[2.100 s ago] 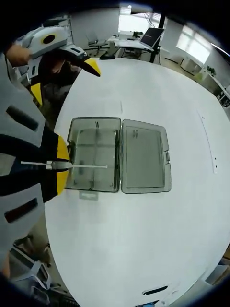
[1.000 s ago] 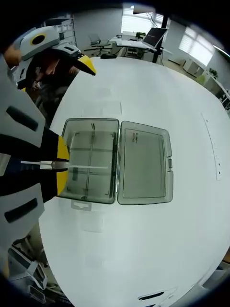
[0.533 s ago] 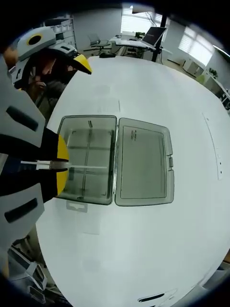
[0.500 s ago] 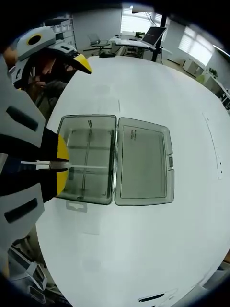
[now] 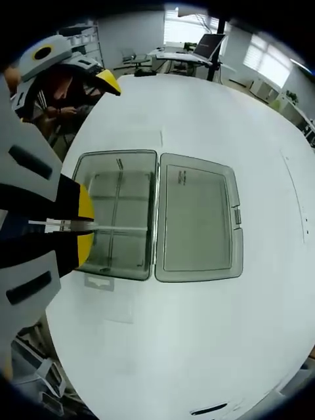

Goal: Insert the divider into the dual guide fixture by aligning both edges with the guide slots and pushing it downward to the bottom, including one-sided entry, uneven engagement, binding, and posture correction.

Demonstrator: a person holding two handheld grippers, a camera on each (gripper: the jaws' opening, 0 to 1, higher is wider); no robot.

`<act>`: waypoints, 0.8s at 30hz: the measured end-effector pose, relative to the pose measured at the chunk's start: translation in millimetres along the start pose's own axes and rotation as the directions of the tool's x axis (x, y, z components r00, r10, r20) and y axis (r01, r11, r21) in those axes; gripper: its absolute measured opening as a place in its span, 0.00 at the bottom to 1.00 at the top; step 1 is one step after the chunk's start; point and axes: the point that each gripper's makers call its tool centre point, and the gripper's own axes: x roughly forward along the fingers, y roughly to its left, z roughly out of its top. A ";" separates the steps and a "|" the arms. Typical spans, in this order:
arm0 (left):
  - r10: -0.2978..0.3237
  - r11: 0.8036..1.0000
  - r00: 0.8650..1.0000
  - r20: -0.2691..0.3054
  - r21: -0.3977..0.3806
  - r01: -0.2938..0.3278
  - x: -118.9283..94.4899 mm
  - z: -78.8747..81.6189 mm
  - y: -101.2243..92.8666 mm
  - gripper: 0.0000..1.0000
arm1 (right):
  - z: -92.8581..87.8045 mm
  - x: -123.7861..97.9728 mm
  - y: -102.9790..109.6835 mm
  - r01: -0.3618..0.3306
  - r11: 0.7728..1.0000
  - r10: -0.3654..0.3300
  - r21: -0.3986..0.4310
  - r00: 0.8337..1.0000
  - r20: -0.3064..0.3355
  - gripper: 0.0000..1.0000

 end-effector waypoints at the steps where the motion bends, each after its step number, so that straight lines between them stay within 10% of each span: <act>1: -0.003 1.000 1.000 -0.001 0.002 0.003 0.3 -0.3 -0.4 0.86 | 0.1 0.6 -0.4 0.001 1.000 -0.001 0.000 1.000 -0.001 0.00; 24: -0.015 1.000 1.000 -0.008 -0.004 0.015 3.6 -3.6 3.5 0.88 | 2.1 11.6 -3.8 0.007 1.000 -0.007 0.014 1.000 -0.021 0.00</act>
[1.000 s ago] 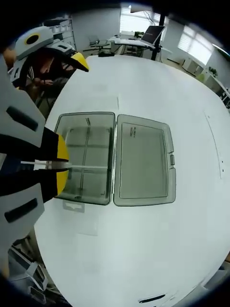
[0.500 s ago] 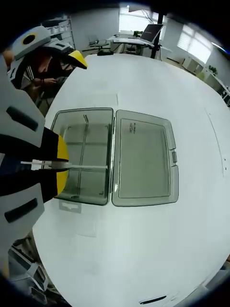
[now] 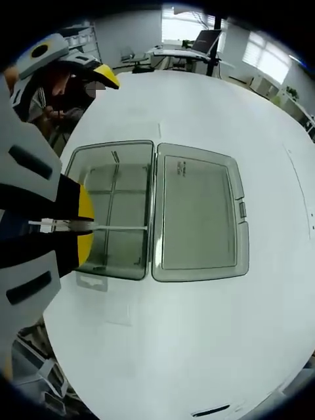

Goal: Insert the divider into the dual guide fixture by aligning both edges with the guide slots and pushing it downward to the bottom, including one-sided entry, uneven engagement, binding, and posture correction.

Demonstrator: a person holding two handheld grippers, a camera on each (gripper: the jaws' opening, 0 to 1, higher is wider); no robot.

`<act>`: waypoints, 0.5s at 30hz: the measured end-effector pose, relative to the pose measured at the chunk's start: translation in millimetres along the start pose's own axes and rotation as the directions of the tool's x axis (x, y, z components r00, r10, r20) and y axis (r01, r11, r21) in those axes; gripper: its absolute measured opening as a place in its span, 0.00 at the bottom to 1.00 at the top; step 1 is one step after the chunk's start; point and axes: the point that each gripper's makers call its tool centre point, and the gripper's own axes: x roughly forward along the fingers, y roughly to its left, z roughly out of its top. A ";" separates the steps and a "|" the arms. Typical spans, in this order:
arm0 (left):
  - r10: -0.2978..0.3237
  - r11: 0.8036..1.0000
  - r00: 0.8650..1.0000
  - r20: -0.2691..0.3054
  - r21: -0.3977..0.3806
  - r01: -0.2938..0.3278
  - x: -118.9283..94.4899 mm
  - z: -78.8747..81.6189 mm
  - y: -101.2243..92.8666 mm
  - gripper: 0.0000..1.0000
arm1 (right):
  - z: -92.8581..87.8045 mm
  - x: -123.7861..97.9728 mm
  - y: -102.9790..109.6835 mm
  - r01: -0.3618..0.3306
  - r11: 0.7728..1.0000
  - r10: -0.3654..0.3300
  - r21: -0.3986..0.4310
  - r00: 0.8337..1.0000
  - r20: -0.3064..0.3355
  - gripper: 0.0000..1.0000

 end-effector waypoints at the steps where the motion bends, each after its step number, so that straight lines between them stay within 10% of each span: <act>1: 0.000 1.000 1.000 -0.001 -0.002 0.000 0.1 -0.2 0.6 0.88 | -0.8 0.2 0.1 0.003 1.000 -0.003 -0.002 1.000 -0.001 0.00; 15: 0.002 1.000 1.000 0.000 -0.010 -0.002 2.5 -0.7 6.2 0.87 | 0.1 6.7 -2.2 0.015 1.000 -0.015 0.002 1.000 -0.022 0.00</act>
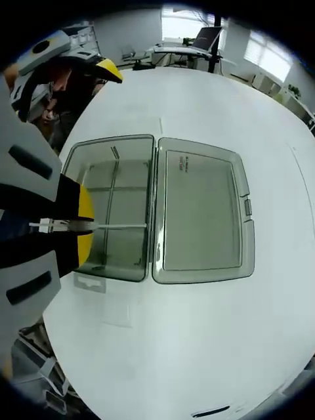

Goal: Insert the divider into the dual guide fixture by aligning both edges with the guide slots and pushing it downward to the bottom, including one-sided entry, uneven engagement, binding, and posture correction.

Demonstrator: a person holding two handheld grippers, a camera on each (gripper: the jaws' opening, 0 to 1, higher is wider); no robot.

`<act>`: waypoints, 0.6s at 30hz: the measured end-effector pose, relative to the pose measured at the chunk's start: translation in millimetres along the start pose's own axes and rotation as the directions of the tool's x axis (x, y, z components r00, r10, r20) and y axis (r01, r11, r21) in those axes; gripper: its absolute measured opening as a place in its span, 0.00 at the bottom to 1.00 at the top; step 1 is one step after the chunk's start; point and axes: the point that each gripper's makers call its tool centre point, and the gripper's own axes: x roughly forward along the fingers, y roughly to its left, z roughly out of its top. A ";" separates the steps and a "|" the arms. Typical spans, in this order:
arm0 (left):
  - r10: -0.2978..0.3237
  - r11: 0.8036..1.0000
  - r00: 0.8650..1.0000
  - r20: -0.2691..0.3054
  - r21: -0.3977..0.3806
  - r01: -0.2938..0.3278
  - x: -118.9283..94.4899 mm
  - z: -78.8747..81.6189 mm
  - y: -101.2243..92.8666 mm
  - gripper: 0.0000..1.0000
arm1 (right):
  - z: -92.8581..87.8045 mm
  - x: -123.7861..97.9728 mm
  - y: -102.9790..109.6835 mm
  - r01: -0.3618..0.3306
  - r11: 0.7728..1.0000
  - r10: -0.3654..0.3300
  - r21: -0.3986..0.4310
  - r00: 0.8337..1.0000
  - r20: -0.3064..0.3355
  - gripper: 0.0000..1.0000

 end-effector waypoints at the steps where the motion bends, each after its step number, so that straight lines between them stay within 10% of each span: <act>1: 0.000 1.000 1.000 0.000 0.000 0.000 -0.1 0.0 0.0 0.87 | 0.0 0.1 -0.1 0.002 1.000 -0.002 0.000 1.000 -0.001 0.00; 18: 0.006 1.000 1.000 0.000 -0.006 -0.006 -0.5 0.0 8.3 0.87 | 1.1 4.8 0.0 0.017 1.000 -0.016 0.008 0.999 -0.028 0.00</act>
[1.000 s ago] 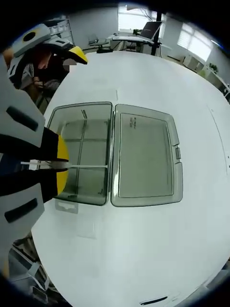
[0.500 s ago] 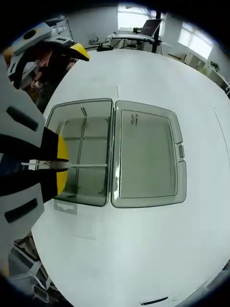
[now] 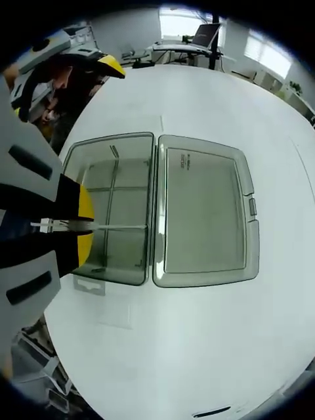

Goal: Insert the divider into the dual guide fixture by aligning both edges with the guide slots and pushing it downward to the bottom, including one-sided entry, uneven engagement, binding, and posture correction.

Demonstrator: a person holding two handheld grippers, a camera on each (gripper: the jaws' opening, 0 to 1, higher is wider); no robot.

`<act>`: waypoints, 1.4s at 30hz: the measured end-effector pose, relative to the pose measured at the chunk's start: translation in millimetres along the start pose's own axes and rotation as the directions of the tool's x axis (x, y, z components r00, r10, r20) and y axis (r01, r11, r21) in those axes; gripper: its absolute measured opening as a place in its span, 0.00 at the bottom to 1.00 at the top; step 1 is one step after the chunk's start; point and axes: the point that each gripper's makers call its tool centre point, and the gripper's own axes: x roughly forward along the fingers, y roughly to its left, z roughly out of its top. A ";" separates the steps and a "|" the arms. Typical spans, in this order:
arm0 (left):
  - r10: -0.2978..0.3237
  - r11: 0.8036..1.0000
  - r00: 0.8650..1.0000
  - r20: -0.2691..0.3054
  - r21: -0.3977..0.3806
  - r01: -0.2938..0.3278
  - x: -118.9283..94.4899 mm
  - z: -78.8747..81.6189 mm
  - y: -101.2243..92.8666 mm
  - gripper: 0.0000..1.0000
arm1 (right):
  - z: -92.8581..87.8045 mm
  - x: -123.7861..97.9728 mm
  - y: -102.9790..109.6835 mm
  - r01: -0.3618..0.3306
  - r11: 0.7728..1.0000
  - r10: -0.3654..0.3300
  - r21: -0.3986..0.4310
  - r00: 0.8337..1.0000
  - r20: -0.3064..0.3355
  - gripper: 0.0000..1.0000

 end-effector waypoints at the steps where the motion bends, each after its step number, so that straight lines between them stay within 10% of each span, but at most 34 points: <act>1: 0.000 1.000 1.000 0.000 0.001 0.000 -0.1 0.2 0.0 0.87 | -0.1 -0.1 0.1 0.000 1.000 0.000 0.001 1.000 -0.001 0.00; 42: 0.012 1.000 1.000 0.000 -0.005 -0.012 -2.3 1.8 -1.6 0.86 | -1.8 -3.1 1.7 -0.001 1.000 0.001 -0.005 1.000 0.000 0.00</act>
